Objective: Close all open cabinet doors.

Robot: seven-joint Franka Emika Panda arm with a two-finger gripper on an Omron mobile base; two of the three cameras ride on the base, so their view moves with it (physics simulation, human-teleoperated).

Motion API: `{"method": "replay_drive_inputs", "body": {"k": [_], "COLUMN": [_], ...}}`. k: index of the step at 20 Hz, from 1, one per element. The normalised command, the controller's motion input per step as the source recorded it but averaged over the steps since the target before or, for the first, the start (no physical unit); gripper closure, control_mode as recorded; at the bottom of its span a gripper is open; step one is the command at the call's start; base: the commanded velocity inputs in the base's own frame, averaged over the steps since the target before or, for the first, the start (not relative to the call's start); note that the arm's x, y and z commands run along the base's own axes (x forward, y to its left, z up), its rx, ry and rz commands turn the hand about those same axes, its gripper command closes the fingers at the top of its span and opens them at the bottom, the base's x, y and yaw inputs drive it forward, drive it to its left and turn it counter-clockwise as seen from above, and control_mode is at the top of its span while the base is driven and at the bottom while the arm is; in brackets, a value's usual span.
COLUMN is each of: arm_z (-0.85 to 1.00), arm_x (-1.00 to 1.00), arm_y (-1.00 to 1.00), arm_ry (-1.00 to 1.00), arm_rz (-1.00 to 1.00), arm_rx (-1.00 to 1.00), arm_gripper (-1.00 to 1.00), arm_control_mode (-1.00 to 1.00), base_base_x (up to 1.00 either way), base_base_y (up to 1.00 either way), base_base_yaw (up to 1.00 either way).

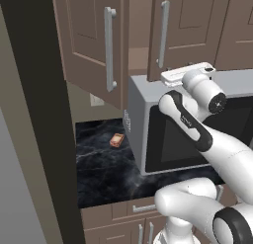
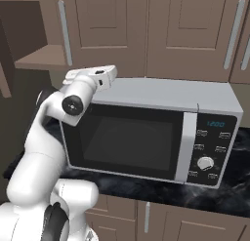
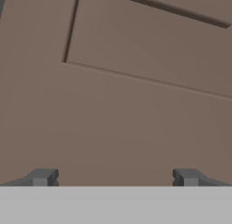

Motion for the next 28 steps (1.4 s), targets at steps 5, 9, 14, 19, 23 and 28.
{"method": "replay_drive_inputs", "body": {"k": [5,9,14,19,23,28], "arm_z": [0.0,0.0,0.0,0.0,0.0,0.0], "arm_x": [0.2,0.15,0.14,0.1,0.09,0.11], "arm_y": [0.0,0.0,0.0,0.0,0.0,0.0], "arm_ry": [0.0,0.0,0.0,0.0,0.0,0.0], "arm_rz": [-0.05,-0.03,-0.03,-0.02,-0.01,-0.01], "arm_rx": [0.0,0.01,0.01,0.02,0.01,0.01], "arm_gripper": [-1.0,-1.0,-1.0,-1.0,-1.0,-1.0], "arm_control_mode": [-1.0,-1.0,-1.0,-1.0,-1.0,-1.0], "base_base_x": [0.0,0.0,0.0,0.0,0.0,0.0], "base_base_y": [0.0,0.0,0.0,0.0,0.0,0.0], "base_base_yaw": [0.0,0.0,0.0,0.0,0.0,0.0]}}
